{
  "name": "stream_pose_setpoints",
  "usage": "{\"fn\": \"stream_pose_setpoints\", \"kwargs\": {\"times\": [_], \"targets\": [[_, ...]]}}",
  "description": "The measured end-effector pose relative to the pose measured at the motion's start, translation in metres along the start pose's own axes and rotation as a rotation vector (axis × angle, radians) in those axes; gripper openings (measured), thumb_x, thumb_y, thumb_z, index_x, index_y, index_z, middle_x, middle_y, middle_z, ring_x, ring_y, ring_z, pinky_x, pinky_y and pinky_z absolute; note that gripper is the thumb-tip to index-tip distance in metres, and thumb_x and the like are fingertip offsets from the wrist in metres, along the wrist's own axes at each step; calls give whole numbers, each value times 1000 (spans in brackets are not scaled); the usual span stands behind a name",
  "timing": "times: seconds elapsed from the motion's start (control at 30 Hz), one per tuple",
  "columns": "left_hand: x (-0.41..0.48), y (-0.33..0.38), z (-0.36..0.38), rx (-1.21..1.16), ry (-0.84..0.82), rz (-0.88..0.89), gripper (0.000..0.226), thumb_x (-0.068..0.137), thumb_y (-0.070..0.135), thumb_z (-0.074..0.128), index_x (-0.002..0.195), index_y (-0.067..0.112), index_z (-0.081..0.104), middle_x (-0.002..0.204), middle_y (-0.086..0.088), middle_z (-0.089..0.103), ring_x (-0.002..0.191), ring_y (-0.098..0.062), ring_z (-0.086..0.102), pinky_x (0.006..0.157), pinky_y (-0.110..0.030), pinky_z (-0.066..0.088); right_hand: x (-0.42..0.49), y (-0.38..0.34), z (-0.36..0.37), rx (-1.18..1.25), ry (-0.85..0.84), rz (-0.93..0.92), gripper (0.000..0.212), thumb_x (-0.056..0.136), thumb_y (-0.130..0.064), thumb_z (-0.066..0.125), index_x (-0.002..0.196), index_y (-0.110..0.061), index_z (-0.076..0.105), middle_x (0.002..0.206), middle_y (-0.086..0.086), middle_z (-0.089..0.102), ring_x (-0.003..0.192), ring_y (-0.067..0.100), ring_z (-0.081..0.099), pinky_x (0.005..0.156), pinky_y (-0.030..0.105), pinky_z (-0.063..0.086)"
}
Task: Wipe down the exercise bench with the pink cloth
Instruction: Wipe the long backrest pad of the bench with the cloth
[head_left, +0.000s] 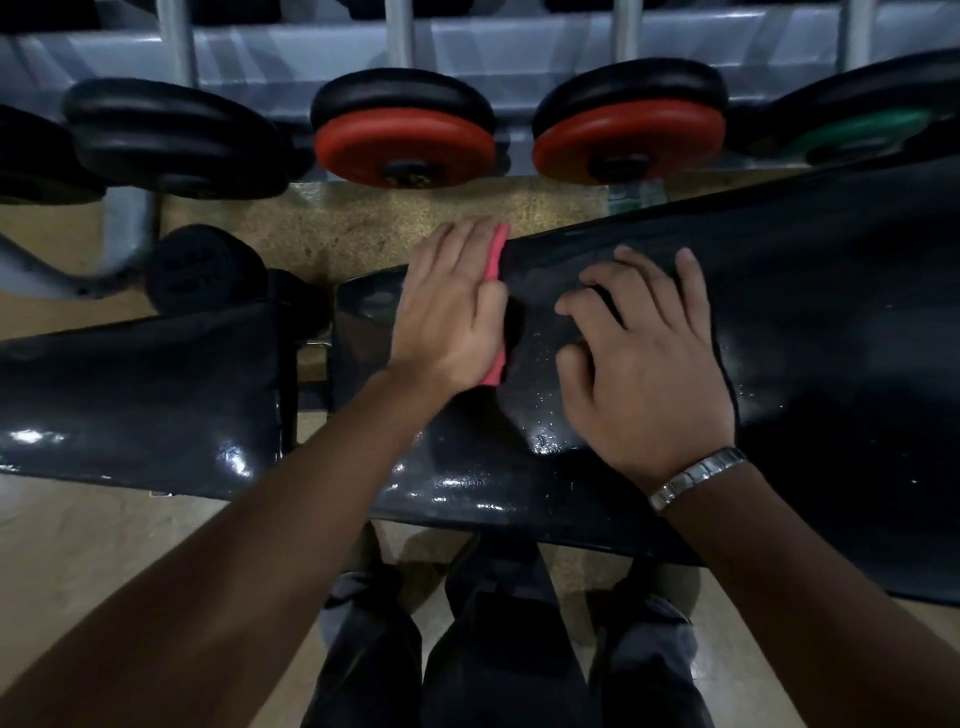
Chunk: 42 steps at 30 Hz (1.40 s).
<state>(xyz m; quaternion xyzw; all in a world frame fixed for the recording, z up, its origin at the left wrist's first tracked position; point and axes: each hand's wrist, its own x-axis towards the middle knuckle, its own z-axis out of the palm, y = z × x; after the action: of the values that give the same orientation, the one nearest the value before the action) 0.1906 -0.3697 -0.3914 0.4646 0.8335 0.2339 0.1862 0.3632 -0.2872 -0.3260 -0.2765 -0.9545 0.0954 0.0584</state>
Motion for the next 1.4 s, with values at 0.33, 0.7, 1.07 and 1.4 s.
{"fn": "stream_pose_setpoints", "kwargs": {"times": [0.33, 0.7, 1.07, 1.4], "targets": [[-29, -14, -10, 48, -82, 346, 78, 89, 23, 37, 162, -2, 28, 169, -18, 30, 160, -35, 22, 130, -57, 15, 1, -2, 1, 1, 13, 7, 33, 90, -25, 47, 115, -12, 64, 127, 11, 59, 136, 33, 46, 123, 58, 17], [-61, -20, -1, 51, -59, 300, 83, 85, 24, 35, 164, 2, 23, 173, -14, 23, 163, -32, 11, 132, -57, 10, 0, 8, 1, 306, 121, 44, 21, 88, -13, 54, 94, -12, 74, 112, 5, 70, 130, 23, 54, 125, 46, 16], [-100, 20, 26, -59, 79, 80, 83, 87, 24, 33, 167, 7, 18, 176, -6, 15, 165, -26, 0, 132, -57, 6, -26, 40, -44, 17, 76, 40, 28, 89, -22, 54, 109, -17, 74, 123, 7, 66, 131, 33, 51, 117, 67, 20], [-127, 64, 43, -121, 152, -107, 84, 87, 26, 30, 168, 11, 13, 177, -1, 8, 164, -22, -7, 133, -51, -2, -48, 42, -45, -142, 21, 99, 44, 95, -28, 43, 136, -21, 60, 145, 9, 51, 145, 35, 35, 122, 64, 10]]}}
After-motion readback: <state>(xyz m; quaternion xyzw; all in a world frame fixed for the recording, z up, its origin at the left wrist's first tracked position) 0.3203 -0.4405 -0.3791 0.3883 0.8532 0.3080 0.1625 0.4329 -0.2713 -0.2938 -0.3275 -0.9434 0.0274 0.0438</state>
